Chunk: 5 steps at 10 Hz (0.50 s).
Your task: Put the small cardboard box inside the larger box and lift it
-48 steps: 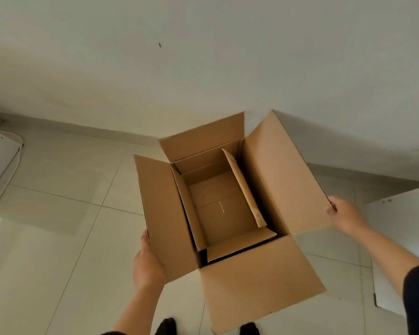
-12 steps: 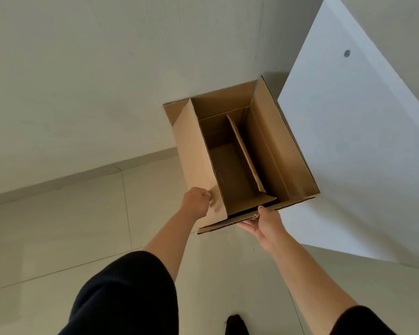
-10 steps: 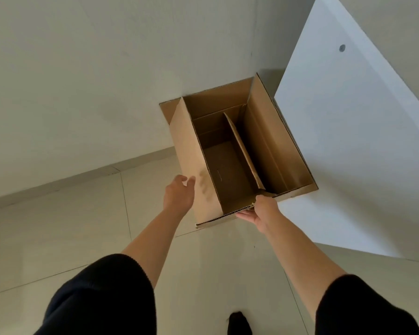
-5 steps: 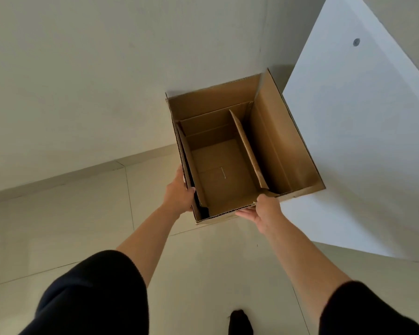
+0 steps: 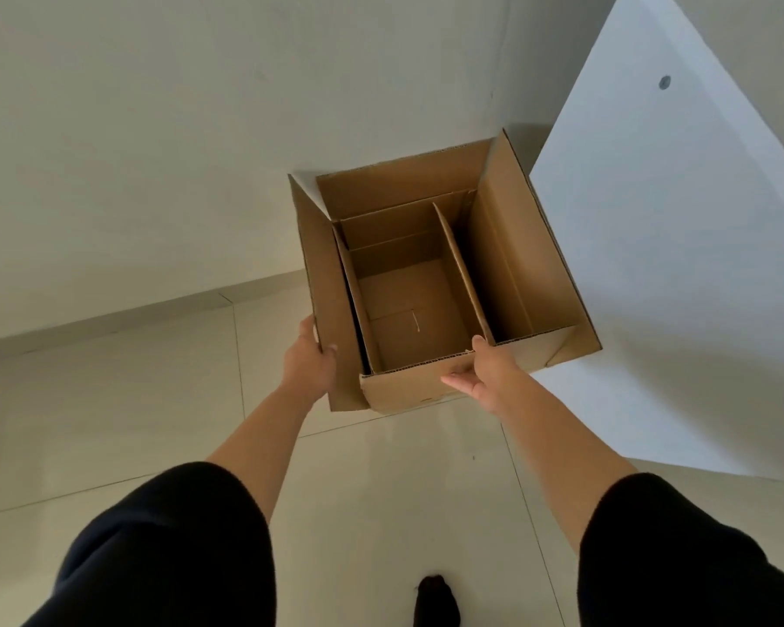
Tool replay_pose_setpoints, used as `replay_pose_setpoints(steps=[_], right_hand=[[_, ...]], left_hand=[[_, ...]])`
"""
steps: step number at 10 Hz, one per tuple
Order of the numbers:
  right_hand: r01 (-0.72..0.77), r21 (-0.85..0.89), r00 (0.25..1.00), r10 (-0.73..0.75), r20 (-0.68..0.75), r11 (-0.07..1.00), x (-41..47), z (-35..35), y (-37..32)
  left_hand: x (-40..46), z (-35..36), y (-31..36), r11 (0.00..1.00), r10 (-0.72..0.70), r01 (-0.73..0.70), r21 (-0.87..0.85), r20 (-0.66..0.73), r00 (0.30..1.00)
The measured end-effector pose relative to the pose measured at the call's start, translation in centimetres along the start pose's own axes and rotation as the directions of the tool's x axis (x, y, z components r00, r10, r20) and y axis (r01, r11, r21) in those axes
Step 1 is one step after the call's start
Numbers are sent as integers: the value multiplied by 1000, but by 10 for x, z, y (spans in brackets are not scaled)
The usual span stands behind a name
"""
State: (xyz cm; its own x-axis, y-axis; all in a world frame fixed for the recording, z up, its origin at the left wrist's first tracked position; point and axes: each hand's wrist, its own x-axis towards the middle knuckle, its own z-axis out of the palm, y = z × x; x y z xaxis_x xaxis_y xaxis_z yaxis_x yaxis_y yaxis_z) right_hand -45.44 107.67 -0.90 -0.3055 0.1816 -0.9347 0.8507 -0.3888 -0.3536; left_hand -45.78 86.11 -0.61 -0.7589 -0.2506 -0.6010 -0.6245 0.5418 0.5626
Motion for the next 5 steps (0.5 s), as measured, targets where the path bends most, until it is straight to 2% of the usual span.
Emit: replay_pose_setpoints(steps=[1, 2, 3, 4, 5], right_hand=[[-34, -40, 999, 34, -23, 999, 11, -14, 9], [51, -69, 998, -54, -41, 996, -34, -16, 23], [57, -123, 996, -65, -67, 991, -51, -13, 35], [192, -405, 971, -234, -54, 894, -101, -10, 45], [368, -611, 890, -455, 14, 701, -159, -12, 59]], left_hand=[[-1, 13, 13, 1000, 17, -18, 3, 9, 1000], [-36, -18, 16, 996, 75, -76, 55, 12, 997], [-53, -30, 9, 983, 62, -73, 170, 67, 996], [-96, -65, 9, 973, 91, -100, 210, 53, 994], [-145, -100, 11, 955, 187, -185, 233, 14, 982]])
